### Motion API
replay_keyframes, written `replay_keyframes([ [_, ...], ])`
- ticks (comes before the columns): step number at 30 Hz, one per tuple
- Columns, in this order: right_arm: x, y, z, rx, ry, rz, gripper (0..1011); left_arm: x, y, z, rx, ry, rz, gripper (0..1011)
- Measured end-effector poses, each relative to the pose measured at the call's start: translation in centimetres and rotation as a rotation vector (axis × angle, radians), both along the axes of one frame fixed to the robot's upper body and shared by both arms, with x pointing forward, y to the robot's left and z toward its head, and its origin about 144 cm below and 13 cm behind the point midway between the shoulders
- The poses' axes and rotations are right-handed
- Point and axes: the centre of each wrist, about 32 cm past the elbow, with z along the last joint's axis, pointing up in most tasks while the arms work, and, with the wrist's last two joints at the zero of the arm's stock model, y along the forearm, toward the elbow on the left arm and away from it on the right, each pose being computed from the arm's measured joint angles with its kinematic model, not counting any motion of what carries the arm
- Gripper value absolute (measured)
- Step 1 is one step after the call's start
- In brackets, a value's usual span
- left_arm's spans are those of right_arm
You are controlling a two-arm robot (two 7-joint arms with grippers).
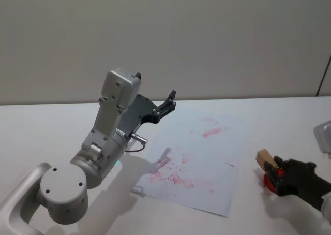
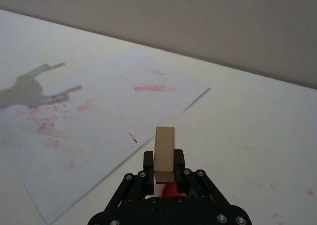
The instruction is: Use the one hand to pick up the stamp and affix it onto the A4 paper.
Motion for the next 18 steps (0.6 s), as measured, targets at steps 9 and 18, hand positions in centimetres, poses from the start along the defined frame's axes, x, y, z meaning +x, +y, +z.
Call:
replay_keyframes([
  [9,1.3,2.2,1.3,0.107,-0.067,0.106,223,0.0,0.0,0.0,0.0,0.0,0.0,1001],
  [18,2.8,4.7,1.6,0.18,-0.063,0.185,223,0.0,0.0,0.0,0.0,0.0,0.0,1001],
])
